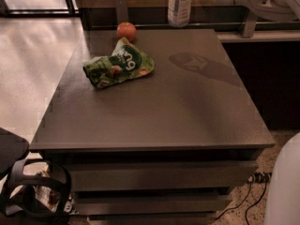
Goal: Move blue plastic bottle near apple
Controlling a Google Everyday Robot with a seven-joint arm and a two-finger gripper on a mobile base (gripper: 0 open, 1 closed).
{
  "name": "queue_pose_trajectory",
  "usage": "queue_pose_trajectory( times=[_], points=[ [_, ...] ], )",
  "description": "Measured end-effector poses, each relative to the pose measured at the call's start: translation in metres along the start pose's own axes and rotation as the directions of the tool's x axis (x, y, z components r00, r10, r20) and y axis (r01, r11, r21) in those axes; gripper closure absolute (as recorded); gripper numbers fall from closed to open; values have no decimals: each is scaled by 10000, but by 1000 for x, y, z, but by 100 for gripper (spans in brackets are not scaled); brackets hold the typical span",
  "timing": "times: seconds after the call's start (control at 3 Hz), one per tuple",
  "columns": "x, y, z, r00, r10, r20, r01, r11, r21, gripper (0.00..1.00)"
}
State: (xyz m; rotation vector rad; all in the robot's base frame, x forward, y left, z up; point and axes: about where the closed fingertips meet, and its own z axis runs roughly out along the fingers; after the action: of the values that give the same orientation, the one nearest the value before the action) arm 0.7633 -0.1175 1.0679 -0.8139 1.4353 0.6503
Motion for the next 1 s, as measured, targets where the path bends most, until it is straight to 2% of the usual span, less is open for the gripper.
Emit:
queue_pose_trajectory(
  times=[0.33,0.67,1.0],
  points=[
    [13,-14,18,9992,111,-379,-96,9991,409,100],
    [30,-35,37,9962,207,-843,-106,9928,1191,100],
    [53,-56,53,9974,463,-548,-366,9854,1663,100]
  ],
)
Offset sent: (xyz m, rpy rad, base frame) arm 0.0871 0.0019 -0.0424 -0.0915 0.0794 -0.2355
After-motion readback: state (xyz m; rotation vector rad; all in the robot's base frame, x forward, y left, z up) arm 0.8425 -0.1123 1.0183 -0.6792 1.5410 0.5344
